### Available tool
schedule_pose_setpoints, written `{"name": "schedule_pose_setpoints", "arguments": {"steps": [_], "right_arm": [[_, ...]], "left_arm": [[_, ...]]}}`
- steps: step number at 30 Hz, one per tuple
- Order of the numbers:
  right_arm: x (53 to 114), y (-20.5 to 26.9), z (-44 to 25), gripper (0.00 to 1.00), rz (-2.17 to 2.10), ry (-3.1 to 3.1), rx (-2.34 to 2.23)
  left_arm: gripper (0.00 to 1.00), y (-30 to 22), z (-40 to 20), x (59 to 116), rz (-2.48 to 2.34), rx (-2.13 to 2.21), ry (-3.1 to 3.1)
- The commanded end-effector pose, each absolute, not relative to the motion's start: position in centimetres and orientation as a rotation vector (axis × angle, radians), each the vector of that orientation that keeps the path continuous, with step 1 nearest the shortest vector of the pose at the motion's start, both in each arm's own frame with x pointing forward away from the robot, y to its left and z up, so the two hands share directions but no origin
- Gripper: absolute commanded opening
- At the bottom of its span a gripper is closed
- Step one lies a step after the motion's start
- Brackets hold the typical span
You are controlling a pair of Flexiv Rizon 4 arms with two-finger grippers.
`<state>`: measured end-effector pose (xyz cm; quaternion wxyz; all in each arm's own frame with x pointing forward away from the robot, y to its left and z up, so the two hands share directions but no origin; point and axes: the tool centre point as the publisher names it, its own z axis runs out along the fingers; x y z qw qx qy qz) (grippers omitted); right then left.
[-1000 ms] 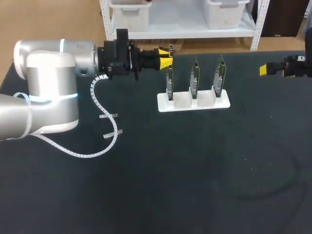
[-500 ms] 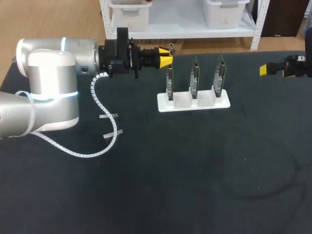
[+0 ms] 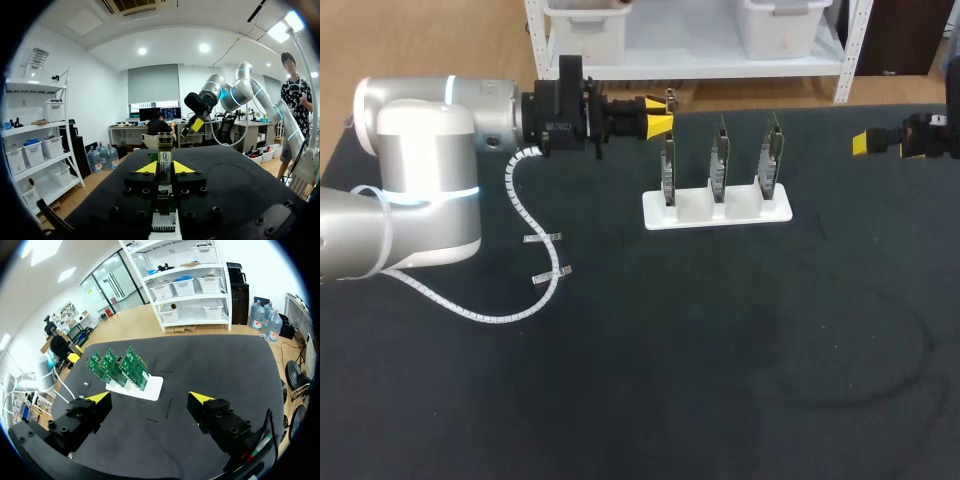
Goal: Pick up the optical module with the left hand, and insert it into the network port with the right hand.
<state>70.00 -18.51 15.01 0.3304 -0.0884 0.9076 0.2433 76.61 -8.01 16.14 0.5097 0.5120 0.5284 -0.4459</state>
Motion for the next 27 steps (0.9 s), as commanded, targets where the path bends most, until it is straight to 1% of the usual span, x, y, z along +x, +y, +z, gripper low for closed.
{"name": "schedule_pose_setpoints", "arguments": {"steps": [1, 27], "right_arm": [[70.0, -18.51, 15.0, 1.0, 0.636, 2.374, -0.231], [70.0, -18.51, 15.0, 1.0, 0.636, 2.374, -0.231]], "left_arm": [[0.0, -8.09, 15.96, 77.03, -1.083, 1.239, 1.27], [0.0, -8.32, 15.98, 76.81, -1.087, 1.269, 1.266]]}}
